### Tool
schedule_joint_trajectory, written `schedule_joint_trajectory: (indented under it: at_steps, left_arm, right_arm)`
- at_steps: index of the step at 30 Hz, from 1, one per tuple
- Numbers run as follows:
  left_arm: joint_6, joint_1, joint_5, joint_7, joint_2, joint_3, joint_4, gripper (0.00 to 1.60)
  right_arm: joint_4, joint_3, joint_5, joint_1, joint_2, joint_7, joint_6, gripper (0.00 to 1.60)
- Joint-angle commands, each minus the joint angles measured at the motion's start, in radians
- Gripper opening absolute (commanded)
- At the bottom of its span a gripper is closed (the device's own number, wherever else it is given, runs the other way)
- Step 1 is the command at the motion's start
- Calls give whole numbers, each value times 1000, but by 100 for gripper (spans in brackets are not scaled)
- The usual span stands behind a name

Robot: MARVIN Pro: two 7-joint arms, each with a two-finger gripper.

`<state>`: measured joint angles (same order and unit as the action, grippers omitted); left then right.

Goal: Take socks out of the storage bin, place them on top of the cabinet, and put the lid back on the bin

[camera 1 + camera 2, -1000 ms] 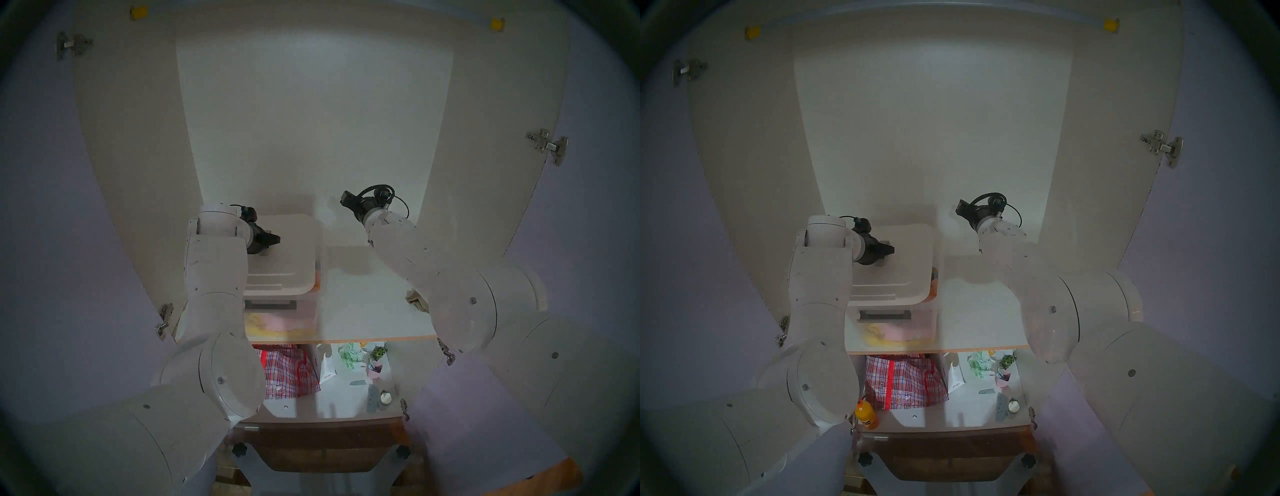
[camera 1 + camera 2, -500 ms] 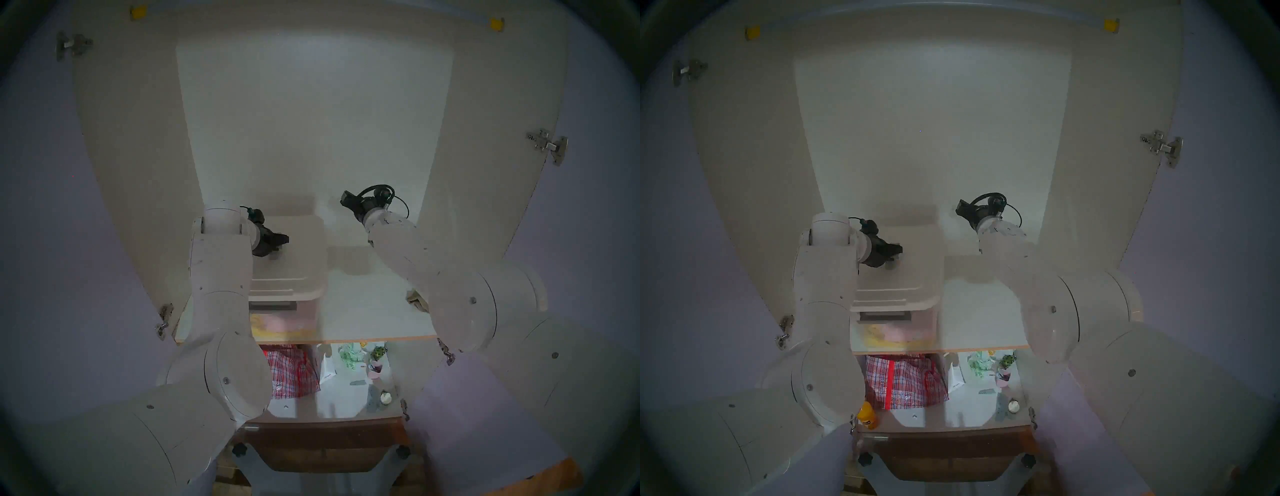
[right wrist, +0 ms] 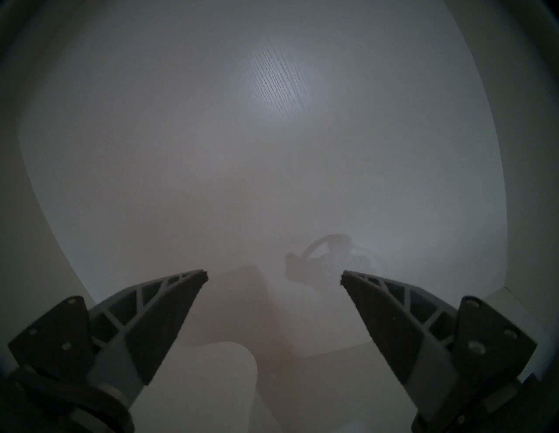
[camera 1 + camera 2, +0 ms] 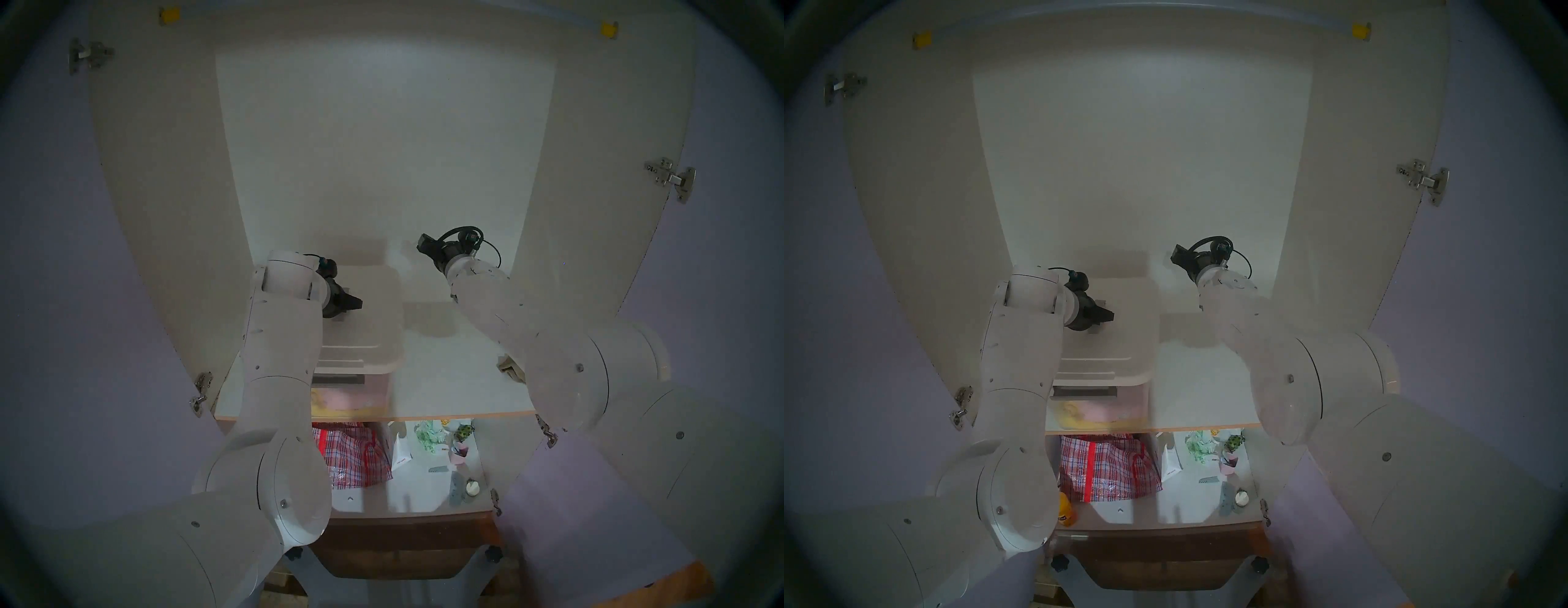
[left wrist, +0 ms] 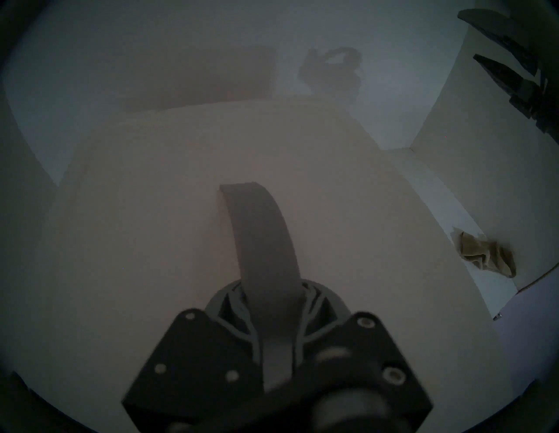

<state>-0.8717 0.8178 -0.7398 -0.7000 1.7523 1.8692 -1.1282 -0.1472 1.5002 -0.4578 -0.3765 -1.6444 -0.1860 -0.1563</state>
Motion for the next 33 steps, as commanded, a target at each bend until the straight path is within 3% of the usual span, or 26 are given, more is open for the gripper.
schedule_joint_trajectory:
  at_steps: [1,7,11,18,25,33]
  left_arm:
    - [10,-66,13,14,7,9,-26,160]
    - [2,-77,27,-3,9,20,-82,160]
    - [15,-67,30,-34,-11,10,-159,160]
    - [14,-82,57,-66,-67,54,-276,160]
    - [40,-105,69,-118,-170,40,-221,160]
    - [109,-87,74,4,-147,60,-169,160]
  right_arm:
    - [-23,0,0,36,-1,-7,-18,160]
    - [-23,0,0,35,-1,-6,-18,160]
    - [-23,0,0,35,-1,-6,-16,160]
    - [-22,0,0,36,-1,-7,-18,160]
    - [-20,0,0,37,-2,-8,-22,160]
    - [-18,0,0,38,-2,-9,-23,160]
